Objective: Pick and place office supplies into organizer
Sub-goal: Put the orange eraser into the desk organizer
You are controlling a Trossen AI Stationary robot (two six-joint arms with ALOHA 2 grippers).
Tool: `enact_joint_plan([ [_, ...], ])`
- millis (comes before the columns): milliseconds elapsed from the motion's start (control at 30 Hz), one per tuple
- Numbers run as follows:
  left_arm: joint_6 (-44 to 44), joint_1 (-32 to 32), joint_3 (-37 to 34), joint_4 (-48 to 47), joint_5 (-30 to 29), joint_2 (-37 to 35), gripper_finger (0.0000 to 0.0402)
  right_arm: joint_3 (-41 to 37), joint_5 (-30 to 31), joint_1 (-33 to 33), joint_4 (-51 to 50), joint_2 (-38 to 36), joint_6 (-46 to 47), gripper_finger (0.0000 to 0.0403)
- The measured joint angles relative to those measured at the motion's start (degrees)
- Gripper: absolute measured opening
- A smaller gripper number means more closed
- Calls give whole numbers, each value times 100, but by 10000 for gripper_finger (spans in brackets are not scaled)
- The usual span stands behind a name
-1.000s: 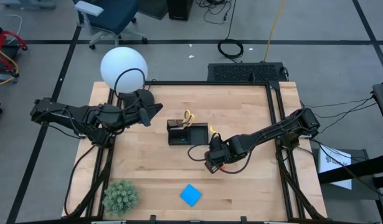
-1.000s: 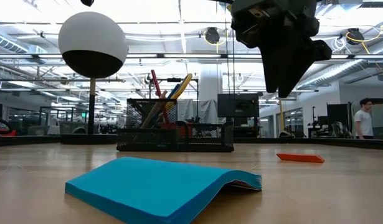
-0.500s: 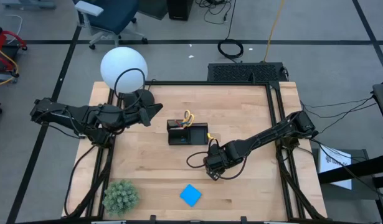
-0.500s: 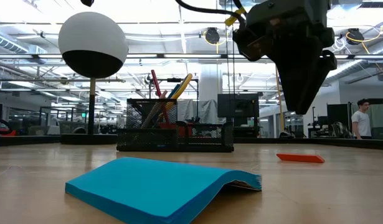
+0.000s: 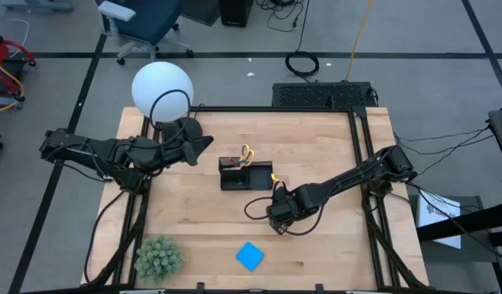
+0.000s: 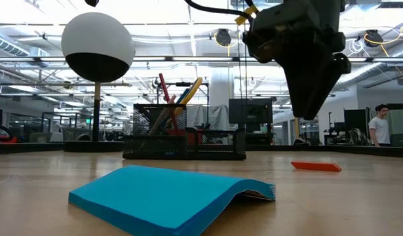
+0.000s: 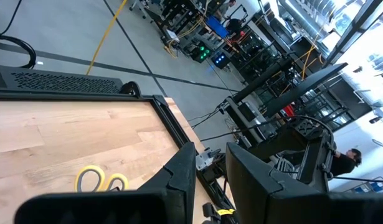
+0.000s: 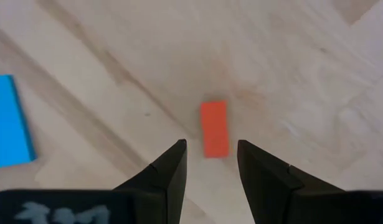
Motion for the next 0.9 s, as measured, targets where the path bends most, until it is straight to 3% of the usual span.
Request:
enact_joint_plan([
  [233,0,0,-1,1,0,0,81,0,-153,30,11,20,-487,130],
  [900,0,2,0,0,0,0,81,4,-319,-23,-182,516,-343,130],
])
